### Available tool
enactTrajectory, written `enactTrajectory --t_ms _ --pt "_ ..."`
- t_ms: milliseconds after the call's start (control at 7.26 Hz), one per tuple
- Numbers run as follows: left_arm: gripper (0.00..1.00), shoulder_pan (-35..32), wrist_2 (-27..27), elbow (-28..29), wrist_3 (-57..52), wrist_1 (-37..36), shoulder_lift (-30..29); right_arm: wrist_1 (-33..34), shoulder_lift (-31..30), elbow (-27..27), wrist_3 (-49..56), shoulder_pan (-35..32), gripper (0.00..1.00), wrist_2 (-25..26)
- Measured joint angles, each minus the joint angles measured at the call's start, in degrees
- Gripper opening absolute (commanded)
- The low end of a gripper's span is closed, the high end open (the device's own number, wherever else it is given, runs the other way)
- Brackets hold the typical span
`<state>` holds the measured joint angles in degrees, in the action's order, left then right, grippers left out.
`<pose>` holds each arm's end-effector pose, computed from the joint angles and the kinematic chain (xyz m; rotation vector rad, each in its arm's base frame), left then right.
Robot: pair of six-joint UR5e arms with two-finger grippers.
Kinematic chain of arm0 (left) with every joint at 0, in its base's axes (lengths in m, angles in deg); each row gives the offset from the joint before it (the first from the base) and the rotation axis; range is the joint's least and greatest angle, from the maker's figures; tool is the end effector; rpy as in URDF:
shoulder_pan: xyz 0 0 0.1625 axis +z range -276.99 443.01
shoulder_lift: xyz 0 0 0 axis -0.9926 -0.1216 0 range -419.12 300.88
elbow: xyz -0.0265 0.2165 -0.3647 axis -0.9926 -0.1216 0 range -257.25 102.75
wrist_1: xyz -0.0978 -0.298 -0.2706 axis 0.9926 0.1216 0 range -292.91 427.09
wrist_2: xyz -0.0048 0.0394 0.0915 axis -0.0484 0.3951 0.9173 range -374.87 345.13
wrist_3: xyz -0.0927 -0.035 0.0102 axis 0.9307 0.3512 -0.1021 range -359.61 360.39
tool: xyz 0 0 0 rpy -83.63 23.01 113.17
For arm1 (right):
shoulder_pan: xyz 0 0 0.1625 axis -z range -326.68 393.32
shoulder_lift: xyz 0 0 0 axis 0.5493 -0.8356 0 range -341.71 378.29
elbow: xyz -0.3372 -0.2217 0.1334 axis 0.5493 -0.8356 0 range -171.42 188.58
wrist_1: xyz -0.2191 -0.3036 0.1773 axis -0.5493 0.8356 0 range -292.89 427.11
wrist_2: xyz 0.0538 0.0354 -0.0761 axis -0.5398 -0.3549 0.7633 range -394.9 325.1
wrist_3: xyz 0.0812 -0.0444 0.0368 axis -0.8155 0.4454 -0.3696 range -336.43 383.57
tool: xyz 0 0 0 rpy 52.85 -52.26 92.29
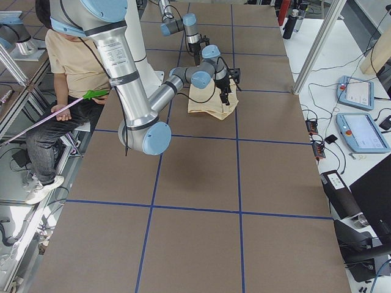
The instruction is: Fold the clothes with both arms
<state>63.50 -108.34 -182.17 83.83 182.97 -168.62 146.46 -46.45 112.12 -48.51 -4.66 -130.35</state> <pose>0.5241 -0.3208 0.3040 0.1841 1.0388 -0.1730 -0.4182 -0.4836 0.2899 0.3268 -0.8065 0.2867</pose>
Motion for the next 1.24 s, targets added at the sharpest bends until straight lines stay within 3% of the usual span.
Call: enactTrajectory --t_ms 551,688,826,964,1239 --pt "0.69 1.63 0.99 0.56 0.71 0.04 0.20 -0.15 0.02 0.09 0.01 -0.07 1.00 0.00" --pt "0.57 1.64 1.00 0.73 0.58 0.04 0.12 -0.16 0.00 0.09 0.01 -0.06 1.00 0.00" --pt "0.37 1.62 1.01 0.80 0.55 0.04 0.08 -0.16 -0.02 0.09 0.01 -0.03 1.00 0.00" --pt "0.06 1.60 1.01 0.82 0.57 0.04 0.11 -0.16 -0.03 0.09 0.01 0.00 1.00 0.00" --pt "0.00 1.56 1.05 0.77 0.70 -0.01 0.30 -0.16 -0.03 0.09 0.01 0.04 1.00 0.00"
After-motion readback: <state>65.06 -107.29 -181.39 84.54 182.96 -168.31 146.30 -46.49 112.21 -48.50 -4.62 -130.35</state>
